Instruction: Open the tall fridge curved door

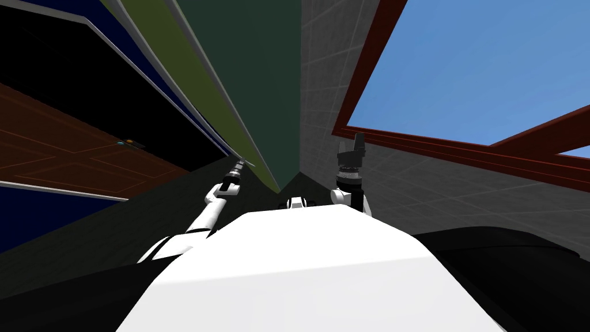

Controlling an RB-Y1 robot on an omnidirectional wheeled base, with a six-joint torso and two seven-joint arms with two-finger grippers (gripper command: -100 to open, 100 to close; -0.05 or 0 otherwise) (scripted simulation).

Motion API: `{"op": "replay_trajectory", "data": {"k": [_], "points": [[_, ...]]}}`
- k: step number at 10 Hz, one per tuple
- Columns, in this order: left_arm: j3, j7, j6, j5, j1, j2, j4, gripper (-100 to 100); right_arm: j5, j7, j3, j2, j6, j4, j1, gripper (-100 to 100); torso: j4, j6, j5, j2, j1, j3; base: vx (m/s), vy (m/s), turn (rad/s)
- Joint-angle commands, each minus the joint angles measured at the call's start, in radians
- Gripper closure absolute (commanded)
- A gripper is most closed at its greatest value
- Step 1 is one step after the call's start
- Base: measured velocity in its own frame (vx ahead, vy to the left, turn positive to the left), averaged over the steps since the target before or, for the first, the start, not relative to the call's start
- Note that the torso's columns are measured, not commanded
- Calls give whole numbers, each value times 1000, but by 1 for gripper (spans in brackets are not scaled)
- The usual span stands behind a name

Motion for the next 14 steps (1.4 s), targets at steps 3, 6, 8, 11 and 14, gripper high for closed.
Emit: {"op": "replay_trajectory", "data": {"k": [3, 6, 8, 11, 14], "points": [[3, 3, 18, 0, -7, 15, 3, 100, 0, 0, 0, 0, 0, 0, 0, 0, 0, 0, 0, -1, 1, 0, -5, -7, 0], [-37, 20, -5, 10, 16, 46, -42, 100, 0, 0, 0, 0, 0, 0, 0, 0, 3, -2, 2, 1, 12, 1, -83, 208, -48], [-56, 29, -16, 16, 28, 61, -64, 100, 0, 0, 0, 0, 0, 0, 0, 0, 3, 0, -1, -7, 8, -4, -112, 246, -16], [-96, 46, -39, 26, 51, 91, -109, 100, 0, 0, -1, -1, 0, 0, 0, 0, 4, 3, -3, -12, 8, -7, -117, 363, -47], [-136, 63, -62, 37, 75, 122, -154, 100, 0, 0, 0, 0, 0, 0, 0, 0, 3, 7, -5, -19, 2, -12, -107, 302, -40]]}}
